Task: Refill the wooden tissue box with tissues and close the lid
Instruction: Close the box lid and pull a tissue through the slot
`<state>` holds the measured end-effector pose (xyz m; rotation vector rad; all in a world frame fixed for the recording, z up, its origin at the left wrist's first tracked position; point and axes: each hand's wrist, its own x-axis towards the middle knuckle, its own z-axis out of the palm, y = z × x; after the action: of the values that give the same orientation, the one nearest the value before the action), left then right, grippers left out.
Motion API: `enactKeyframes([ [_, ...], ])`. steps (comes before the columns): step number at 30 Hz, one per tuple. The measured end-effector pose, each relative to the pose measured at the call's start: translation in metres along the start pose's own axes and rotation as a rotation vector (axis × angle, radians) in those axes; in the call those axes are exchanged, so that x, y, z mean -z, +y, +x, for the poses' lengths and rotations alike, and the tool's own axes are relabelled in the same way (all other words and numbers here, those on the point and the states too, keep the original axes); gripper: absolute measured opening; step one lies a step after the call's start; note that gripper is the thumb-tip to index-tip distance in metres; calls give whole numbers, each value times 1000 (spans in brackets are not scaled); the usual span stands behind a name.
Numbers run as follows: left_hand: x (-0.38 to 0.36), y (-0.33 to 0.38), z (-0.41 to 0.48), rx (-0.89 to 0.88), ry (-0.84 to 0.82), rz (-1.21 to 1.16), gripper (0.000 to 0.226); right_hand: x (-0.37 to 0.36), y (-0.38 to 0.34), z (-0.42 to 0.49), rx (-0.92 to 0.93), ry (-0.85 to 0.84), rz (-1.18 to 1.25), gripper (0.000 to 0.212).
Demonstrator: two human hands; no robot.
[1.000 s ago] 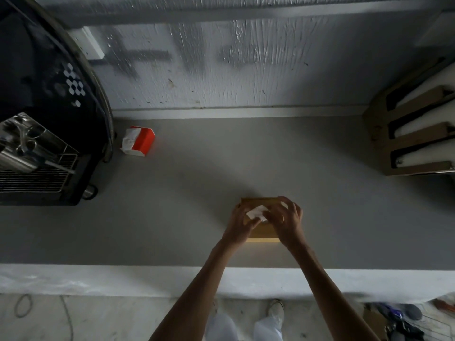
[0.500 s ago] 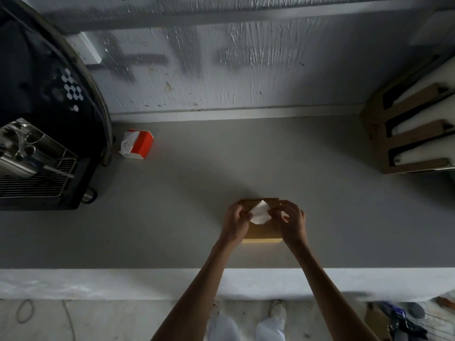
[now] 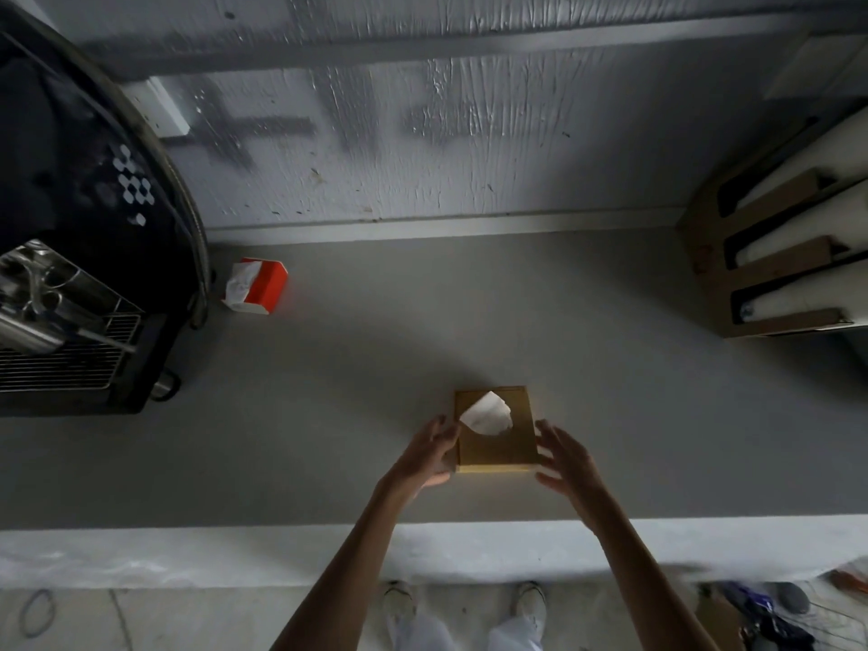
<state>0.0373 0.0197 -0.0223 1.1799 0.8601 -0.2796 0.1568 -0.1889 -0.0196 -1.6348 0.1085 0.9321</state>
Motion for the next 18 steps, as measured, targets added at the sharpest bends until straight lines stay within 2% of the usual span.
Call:
enactKeyframes([
  [1,-1,-2,-1,-3,-54,-14,47,-2,4,-5,17,-13,5,30],
  [3,-7,-1,-2,-19,-69,-39,32,-8,9,-8,55,72,23,16],
  [4,-10,1,-3,-27,-48,-40,26,-10,9,-6,74,113,5,15],
  [6,-12,0,-2,-56,-12,-13,20,-11,8,1,152,119,-122,29],
  [9,-14,2,4,-125,17,48,23,-14,2,8,182,120,-187,28],
  [12,-18,10,9,-177,96,71,24,-17,0,17,330,167,-318,29],
  [16,-24,15,12,-215,140,78,30,-11,0,23,353,171,-368,21],
  [18,-25,11,11,-276,169,132,30,-9,1,16,374,183,-409,30],
])
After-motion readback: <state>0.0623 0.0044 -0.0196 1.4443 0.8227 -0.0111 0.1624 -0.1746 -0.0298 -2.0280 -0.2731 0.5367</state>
